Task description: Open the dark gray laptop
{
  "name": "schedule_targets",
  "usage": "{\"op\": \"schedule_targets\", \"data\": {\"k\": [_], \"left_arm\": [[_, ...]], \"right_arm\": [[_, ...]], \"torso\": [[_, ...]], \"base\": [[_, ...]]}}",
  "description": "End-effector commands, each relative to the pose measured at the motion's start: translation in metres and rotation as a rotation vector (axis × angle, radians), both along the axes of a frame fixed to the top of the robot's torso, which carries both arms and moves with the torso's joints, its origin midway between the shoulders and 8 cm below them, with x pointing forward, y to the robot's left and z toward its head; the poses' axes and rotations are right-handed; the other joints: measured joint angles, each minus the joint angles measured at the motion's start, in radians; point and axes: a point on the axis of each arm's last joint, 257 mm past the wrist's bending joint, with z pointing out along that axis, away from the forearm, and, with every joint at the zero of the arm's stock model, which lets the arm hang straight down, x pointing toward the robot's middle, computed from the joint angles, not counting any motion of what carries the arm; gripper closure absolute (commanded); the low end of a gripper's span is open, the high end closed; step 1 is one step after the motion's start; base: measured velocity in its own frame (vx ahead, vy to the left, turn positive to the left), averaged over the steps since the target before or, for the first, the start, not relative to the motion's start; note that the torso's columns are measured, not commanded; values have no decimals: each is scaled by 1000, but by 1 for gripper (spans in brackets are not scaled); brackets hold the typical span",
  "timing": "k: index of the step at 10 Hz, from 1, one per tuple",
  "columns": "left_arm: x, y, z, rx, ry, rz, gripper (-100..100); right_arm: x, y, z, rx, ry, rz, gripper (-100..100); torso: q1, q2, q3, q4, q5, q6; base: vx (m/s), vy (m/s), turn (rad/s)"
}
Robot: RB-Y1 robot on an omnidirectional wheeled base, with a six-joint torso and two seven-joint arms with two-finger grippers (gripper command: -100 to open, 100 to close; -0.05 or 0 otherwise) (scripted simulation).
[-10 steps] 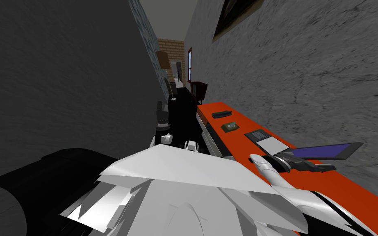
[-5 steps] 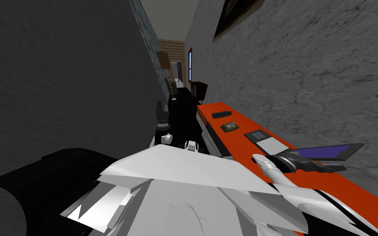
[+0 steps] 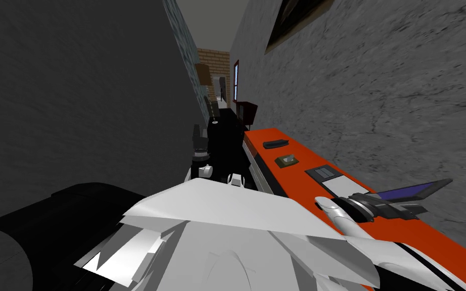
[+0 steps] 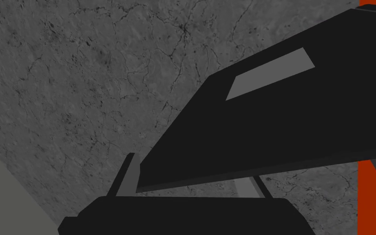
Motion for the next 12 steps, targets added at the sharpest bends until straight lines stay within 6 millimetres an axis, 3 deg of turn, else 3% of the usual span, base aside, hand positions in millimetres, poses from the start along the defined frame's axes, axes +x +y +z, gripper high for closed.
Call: {"op": "schedule_targets", "data": {"k": [1, 3, 6, 7, 12], "left_arm": [[0, 0, 0, 0, 0, 0, 0], [0, 0, 0, 0, 0, 0, 0], [0, 0, 0, 0, 0, 0, 0], [0, 0, 0, 0, 0, 0, 0], [0, 0, 0, 0, 0, 0, 0]], "right_arm": [[-5, -1, -4, -17, 54, -6, 100], [-20, -2, -8, -79, 198, -13, 100], [-18, -2, -9, -74, 192, -9, 100], [-29, -2, -19, -78, 247, -46, 100], [-53, -8, -27, -60, 273, -121, 100]], "torso": [[0, 2, 1, 1, 0, 0], [4, 6, 3, 3, 2, 2], [8, 7, 3, 4, 7, 1], [9, 9, 4, 5, 8, 1], [11, 4, 1, 4, 9, -1]], "base": [[38, 16, 7], [92, 31, 49], [58, 14, -1], [-59, -24, 310], [-82, -37, 183]]}}
